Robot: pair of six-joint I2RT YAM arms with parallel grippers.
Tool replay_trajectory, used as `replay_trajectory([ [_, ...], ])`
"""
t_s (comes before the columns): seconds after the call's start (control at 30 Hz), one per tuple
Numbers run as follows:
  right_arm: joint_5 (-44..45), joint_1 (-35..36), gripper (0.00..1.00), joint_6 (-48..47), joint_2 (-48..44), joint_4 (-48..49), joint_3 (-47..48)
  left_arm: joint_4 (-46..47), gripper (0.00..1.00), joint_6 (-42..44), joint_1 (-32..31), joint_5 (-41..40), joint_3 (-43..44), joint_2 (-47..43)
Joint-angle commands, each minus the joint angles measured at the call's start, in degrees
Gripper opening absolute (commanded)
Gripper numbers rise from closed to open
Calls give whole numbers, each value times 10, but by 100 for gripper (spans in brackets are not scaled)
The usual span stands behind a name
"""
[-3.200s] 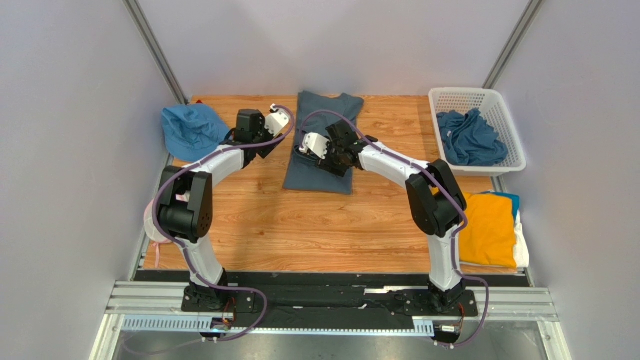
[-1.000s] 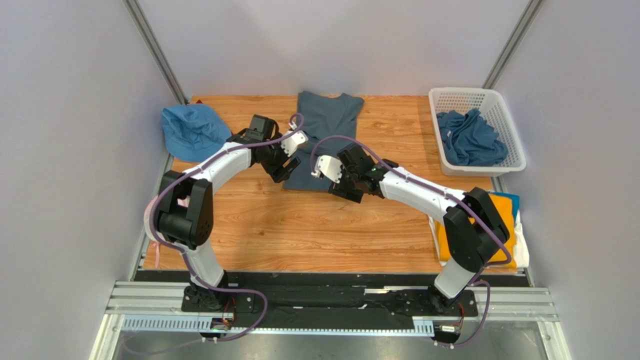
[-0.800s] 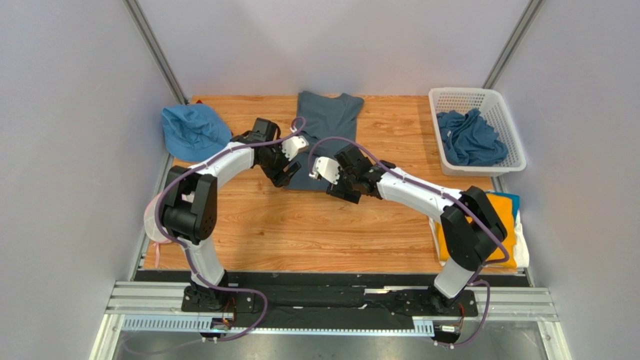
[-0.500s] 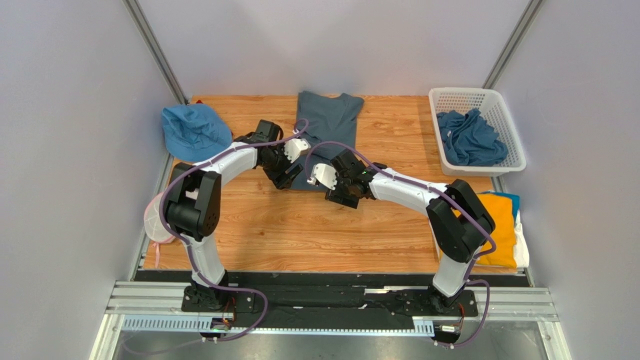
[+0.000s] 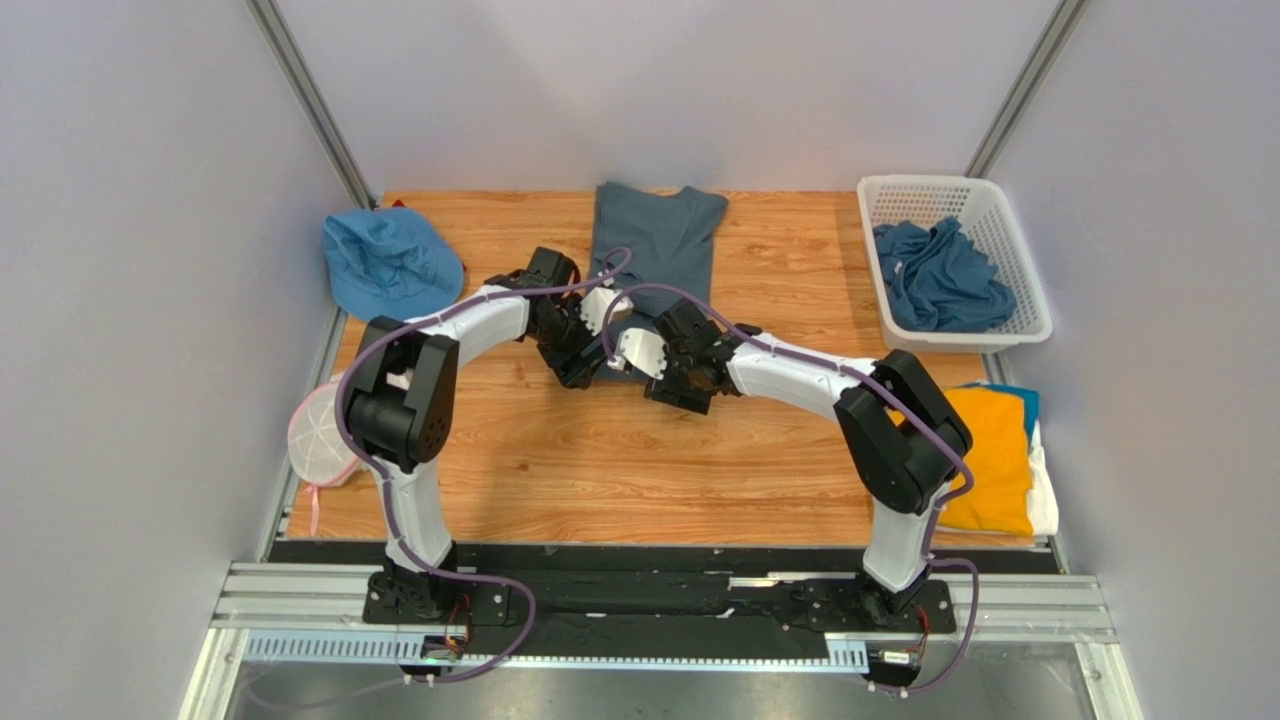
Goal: Fold and stack the t-shirts
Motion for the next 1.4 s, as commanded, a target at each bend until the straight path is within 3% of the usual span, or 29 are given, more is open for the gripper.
replay_trajectory([
  [0.0, 1, 0, 60, -13, 14, 26, 31, -4, 80, 4, -2, 5, 14, 9],
  [0.17, 3, -4, 52, -18, 31, 28, 41, -1, 77, 2, -2, 5, 15, 17],
  [0.37, 7, -6, 42, -20, 39, 29, 37, -10, 65, 1, -5, 0, 24, 23],
  [0.47, 9, -9, 35, -22, 41, 29, 32, -11, 52, 2, -12, -6, 25, 24],
  [0.57, 10, -10, 21, -21, 39, 28, 28, -14, 30, 5, -17, -11, 23, 25],
  [0.6, 11, -10, 10, -18, 35, 26, 27, -15, 16, 4, -19, -11, 21, 23],
  [0.67, 6, -11, 1, -16, 31, 22, 24, -18, 1, 4, -22, -16, 14, 20],
  [1.1, -20, 35, 0, 25, -72, -39, -56, -11, 0, -19, -40, -25, -94, -81],
  [1.37, -32, 118, 0, 47, -156, -96, -105, -8, 0, -42, -70, -25, -196, -175],
])
